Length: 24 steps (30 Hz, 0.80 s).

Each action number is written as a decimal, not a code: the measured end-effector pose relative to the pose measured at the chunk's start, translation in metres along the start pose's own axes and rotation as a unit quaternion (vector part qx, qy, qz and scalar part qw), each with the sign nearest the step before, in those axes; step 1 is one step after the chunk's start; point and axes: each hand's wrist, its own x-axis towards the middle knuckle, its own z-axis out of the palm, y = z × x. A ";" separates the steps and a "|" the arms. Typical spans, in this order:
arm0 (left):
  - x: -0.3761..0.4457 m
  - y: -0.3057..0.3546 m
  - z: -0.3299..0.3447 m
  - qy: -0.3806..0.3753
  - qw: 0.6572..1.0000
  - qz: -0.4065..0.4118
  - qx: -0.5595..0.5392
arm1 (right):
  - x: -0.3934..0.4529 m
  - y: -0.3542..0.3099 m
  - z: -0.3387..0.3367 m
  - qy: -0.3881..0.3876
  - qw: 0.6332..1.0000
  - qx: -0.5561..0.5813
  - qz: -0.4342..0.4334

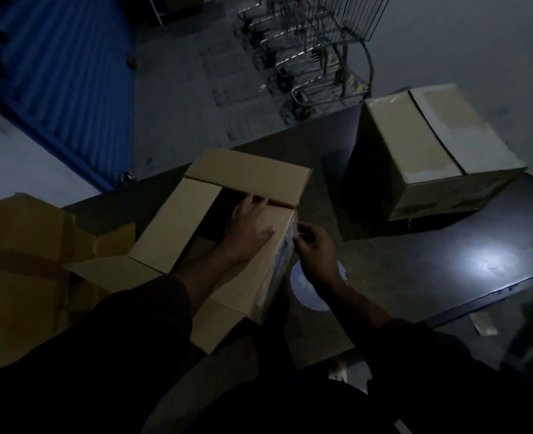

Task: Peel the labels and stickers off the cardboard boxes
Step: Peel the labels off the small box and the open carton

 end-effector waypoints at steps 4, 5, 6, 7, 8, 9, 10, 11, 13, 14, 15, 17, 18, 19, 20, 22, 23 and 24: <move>0.000 0.003 0.004 0.007 1.000 -0.015 -0.003 | 0.018 -0.009 0.004 -0.013 0.997 0.072 0.040; 0.001 0.004 0.005 0.012 1.000 -0.019 0.010 | 0.021 -0.010 0.005 -0.009 0.995 0.086 0.050; 0.001 0.006 0.005 0.016 0.999 -0.024 0.020 | 0.024 -0.009 0.006 -0.001 0.993 0.103 0.065; 0.002 0.008 0.006 0.018 0.999 -0.029 0.026 | 0.026 -0.008 0.007 0.008 0.988 0.125 0.085; 0.002 0.009 0.006 0.020 0.999 -0.032 0.030 | 0.029 -0.008 0.008 0.017 0.982 0.150 0.111; 0.002 0.010 0.006 0.022 0.999 -0.033 0.034 | 0.031 -0.009 0.008 0.023 0.975 0.175 0.138; 0.002 0.010 0.005 0.023 0.998 -0.032 0.039 | 0.033 -0.011 0.008 0.024 0.965 0.203 0.163; 0.002 0.011 0.005 0.022 0.998 -0.031 0.043 | 0.035 -0.014 0.008 0.022 0.956 0.226 0.186; 0.002 0.013 0.003 0.017 0.998 -0.032 0.045 | 0.037 -0.019 0.006 0.014 0.939 0.264 0.220; 0.003 0.013 0.002 0.014 0.998 -0.034 0.044 | 0.038 -0.020 0.005 0.010 0.934 0.272 0.229; 0.003 0.014 0.001 0.010 0.998 -0.036 0.044 | 0.039 -0.021 0.004 0.005 0.933 0.274 0.235; 0.003 0.015 0.000 0.011 0.998 -0.038 0.041 | 0.040 -0.022 0.004 0.001 0.930 0.276 0.243; 0.003 0.015 0.001 0.012 0.998 -0.039 0.040 | 0.040 -0.022 0.003 0.002 0.927 0.282 0.248; 0.003 0.015 0.001 0.012 0.998 -0.040 0.038 | 0.041 -0.021 0.003 0.001 0.924 0.288 0.253; 0.002 0.016 0.001 0.010 0.998 -0.040 0.037 | 0.041 -0.020 0.003 0.000 0.922 0.291 0.254; 0.002 0.016 0.001 0.004 0.998 -0.039 0.038 | 0.040 -0.020 0.002 0.000 0.925 0.284 0.253; 0.001 0.017 0.001 0.003 0.998 -0.039 0.040 | 0.039 -0.021 0.002 0.001 0.928 0.275 0.250; 0.001 0.017 0.001 0.004 0.998 -0.039 0.041 | 0.039 -0.021 0.003 0.004 0.932 0.267 0.247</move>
